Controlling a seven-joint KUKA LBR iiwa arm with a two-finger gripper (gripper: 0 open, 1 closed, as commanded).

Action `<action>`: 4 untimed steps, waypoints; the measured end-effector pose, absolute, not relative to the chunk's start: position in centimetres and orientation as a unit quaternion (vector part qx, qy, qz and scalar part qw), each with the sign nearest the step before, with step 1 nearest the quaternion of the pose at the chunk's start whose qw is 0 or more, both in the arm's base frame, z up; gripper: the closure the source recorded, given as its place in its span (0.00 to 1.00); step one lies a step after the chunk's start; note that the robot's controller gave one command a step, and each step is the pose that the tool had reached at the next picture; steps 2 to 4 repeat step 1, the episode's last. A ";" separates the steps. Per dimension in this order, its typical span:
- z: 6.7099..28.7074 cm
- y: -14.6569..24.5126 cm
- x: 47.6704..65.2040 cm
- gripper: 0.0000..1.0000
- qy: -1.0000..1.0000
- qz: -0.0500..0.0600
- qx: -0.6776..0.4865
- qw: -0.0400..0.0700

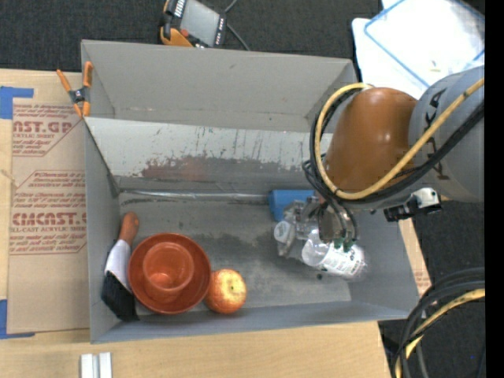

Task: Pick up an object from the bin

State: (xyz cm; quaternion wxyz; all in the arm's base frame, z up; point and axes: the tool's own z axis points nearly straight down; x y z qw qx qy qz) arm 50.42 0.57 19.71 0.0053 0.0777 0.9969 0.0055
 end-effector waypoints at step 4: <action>18.5 -0.5 51.4 1.00 0.995 0.007 0.095 0.009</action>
Offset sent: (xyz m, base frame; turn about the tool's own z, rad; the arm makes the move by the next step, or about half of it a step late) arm -0.0187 -0.0708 -0.0122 -0.1876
